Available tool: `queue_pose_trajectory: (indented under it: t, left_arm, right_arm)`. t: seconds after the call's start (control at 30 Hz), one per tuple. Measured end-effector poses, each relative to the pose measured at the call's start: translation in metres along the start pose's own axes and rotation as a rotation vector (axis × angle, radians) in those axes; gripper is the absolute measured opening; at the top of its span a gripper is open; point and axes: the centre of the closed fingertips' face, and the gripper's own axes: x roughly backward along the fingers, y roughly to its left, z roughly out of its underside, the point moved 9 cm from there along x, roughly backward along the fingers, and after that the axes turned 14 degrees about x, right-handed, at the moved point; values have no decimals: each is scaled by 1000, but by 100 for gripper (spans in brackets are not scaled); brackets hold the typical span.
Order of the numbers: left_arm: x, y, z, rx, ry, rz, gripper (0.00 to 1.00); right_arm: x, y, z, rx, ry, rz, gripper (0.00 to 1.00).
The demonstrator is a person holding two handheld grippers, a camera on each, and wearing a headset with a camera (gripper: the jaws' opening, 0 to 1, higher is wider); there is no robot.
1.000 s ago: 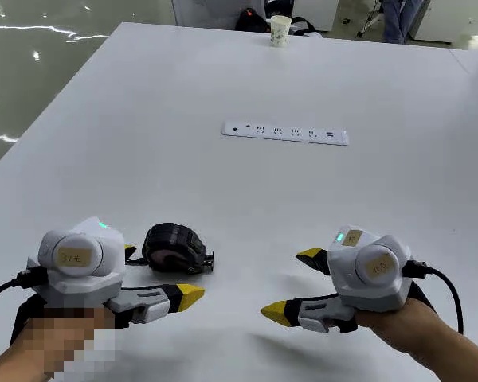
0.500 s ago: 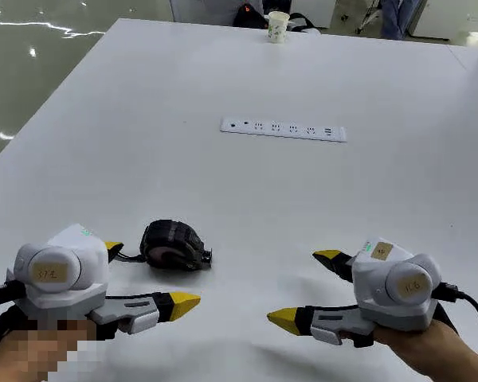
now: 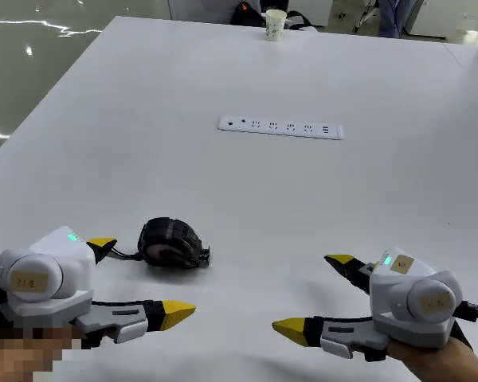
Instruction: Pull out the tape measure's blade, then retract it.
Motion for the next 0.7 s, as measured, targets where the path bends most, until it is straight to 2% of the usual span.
queue_pose_trajectory:
  t: [0.13, 0.27, 0.57, 0.7]
  left_arm:
    - [3, -3, 1, -3, -13, 27, 99]
    - [4, -3, 3, 4, 0, 34, 97]
    - [8, 1, 2, -20, -21, 46, 99]
    - [10, 1, 2, -28, -13, 51, 99]
  right_arm:
    - [2, 1, 0, 0, -11, 7, 87]
    - [5, 2, 0, -5, -23, 11, 89]
    - [9, 4, -1, -38, -52, 24, 93]
    - [12, 6, 0, -49, -59, 28, 96]
